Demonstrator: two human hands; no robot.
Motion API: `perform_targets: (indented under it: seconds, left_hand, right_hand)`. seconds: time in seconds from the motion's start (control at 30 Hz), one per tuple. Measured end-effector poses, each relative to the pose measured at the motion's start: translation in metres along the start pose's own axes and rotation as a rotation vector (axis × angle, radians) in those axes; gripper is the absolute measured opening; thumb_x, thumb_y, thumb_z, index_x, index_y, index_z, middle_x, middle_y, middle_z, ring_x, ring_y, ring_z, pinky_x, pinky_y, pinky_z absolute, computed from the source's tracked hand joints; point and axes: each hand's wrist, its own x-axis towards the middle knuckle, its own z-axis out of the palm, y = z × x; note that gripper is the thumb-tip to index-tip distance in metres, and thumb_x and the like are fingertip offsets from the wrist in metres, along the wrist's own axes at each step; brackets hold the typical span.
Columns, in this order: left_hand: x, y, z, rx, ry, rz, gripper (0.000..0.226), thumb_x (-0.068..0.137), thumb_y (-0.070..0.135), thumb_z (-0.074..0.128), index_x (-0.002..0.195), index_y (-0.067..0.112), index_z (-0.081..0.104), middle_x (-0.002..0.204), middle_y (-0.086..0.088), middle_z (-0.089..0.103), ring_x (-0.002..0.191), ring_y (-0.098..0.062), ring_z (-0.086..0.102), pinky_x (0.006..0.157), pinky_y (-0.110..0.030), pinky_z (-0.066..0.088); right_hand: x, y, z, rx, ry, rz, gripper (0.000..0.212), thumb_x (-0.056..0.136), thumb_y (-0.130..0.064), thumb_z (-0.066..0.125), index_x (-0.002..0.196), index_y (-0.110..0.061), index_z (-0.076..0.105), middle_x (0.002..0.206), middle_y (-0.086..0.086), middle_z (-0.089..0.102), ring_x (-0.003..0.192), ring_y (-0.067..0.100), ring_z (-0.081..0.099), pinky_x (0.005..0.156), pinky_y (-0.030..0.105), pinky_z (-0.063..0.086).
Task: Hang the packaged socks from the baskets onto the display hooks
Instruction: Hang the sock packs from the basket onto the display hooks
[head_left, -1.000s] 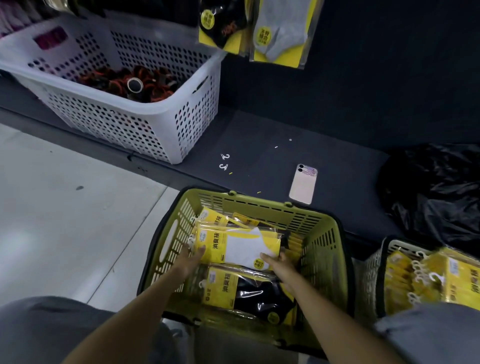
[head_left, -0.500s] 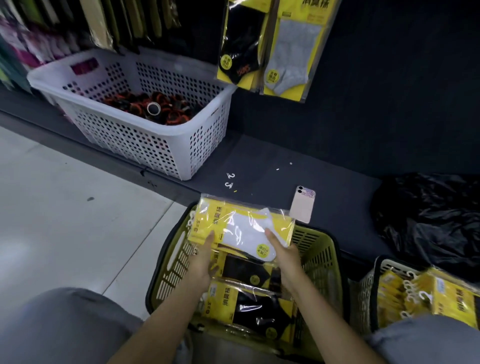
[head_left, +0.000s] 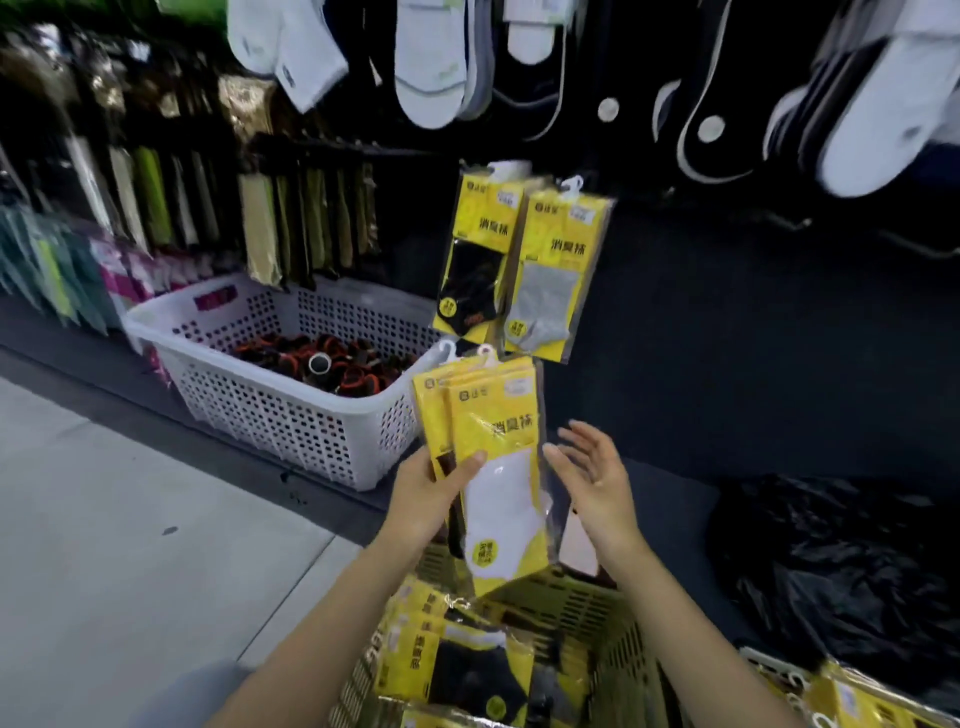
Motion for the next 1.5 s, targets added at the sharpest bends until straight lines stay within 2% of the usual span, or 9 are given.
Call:
perform_targets:
  seconds: [0.1,0.4,0.63,0.97,1.03,1.13,1.27,1.4,1.5]
  left_hand:
    - [0.011,0.028,0.007,0.039,-0.035,0.091,0.015,0.078,0.033,0.072,0.092,0.035,0.066,0.084,0.024,0.072,0.079,0.005,0.066,0.061,-0.008,0.048]
    - [0.042,0.071,0.011,-0.062,-0.034,0.143,0.016,0.069,0.044,0.071,0.081,0.033,0.07,0.084,0.016,0.074,0.077,0.002,0.068,0.058,-0.009,0.048]
    - [0.066,0.079,0.011,-0.14,0.022,0.096,0.04,0.066,0.047,0.07,0.098,0.025,0.066,0.085,0.019,0.073,0.077,0.003,0.067,0.055,-0.007,0.047]
    - [0.102,0.078,0.002,-0.119,0.11,0.052,0.057,0.061,0.058,0.068,0.102,0.018,0.067,0.082,0.01,0.072,0.08,-0.009,0.067,0.069,-0.021,0.048]
    - [0.111,0.083,-0.006,-0.067,0.156,0.085,0.05,0.065,0.057,0.066,0.096,0.018,0.065,0.07,0.009,0.063,0.063,-0.003,0.059,0.057,-0.016,0.042]
    - [0.125,0.093,-0.023,-0.045,0.212,0.151,0.029,0.066,0.056,0.064,0.073,0.028,0.061,0.053,0.008,0.051,0.044,-0.004,0.045,0.046,-0.014,0.036]
    - [0.141,0.105,-0.041,-0.033,0.298,0.237,0.022,0.074,0.046,0.067,0.075,0.025,0.063,0.052,0.01,0.052,0.049,-0.007,0.047,0.055,-0.023,0.037]
    - [0.151,0.115,-0.051,-0.035,0.331,0.295,0.03,0.082,0.032,0.067,0.053,0.027,0.062,0.041,0.016,0.05,0.041,0.005,0.047,0.058,-0.024,0.034]
    - [0.155,0.116,-0.054,-0.038,0.347,0.304,0.022,0.083,0.033,0.067,0.063,0.024,0.063,0.045,0.012,0.055,0.042,0.005,0.049,0.059,-0.023,0.036]
  right_hand:
    - [0.014,-0.032,0.013,0.048,0.039,-0.108,0.034,0.078,-0.018,0.075,0.106,-0.022,0.057,0.101,-0.001,0.066,0.085,0.001,0.066,0.075,0.016,0.052]
    - [0.04,-0.074,0.022,0.257,-0.057,-0.041,0.015,0.085,-0.013,0.066,0.099,-0.01,0.061,0.091,0.0,0.075,0.08,0.009,0.072,0.062,0.018,0.055]
    - [0.064,-0.083,0.029,0.188,0.053,-0.095,0.021,0.084,-0.019,0.069,0.103,-0.011,0.065,0.112,0.012,0.064,0.102,0.025,0.066,0.086,0.04,0.057]
    - [0.094,-0.082,0.033,0.248,0.003,-0.082,0.024,0.083,-0.023,0.067,0.102,-0.01,0.06,0.095,0.009,0.075,0.088,0.026,0.072,0.076,0.038,0.059]
    - [0.105,-0.086,0.026,0.253,0.062,-0.101,0.015,0.089,-0.019,0.063,0.1,-0.009,0.06,0.094,0.011,0.074,0.088,0.027,0.071,0.08,0.044,0.056]
    - [0.127,-0.099,0.013,0.276,0.128,-0.137,0.007,0.094,-0.015,0.057,0.098,-0.013,0.061,0.092,0.007,0.075,0.081,0.019,0.072,0.07,0.032,0.058]
    - [0.159,-0.114,0.006,0.167,0.141,-0.192,0.005,0.095,-0.015,0.056,0.097,-0.013,0.06,0.084,0.001,0.075,0.073,0.011,0.072,0.057,0.019,0.054]
    - [0.186,-0.116,0.017,0.052,0.136,-0.201,0.002,0.094,-0.016,0.057,0.094,-0.015,0.059,0.089,0.004,0.074,0.084,0.019,0.071,0.074,0.034,0.058]
    - [0.206,-0.112,0.023,0.084,0.187,-0.127,0.004,0.093,-0.013,0.058,0.09,-0.013,0.061,0.095,0.014,0.072,0.091,0.03,0.069,0.081,0.043,0.055]
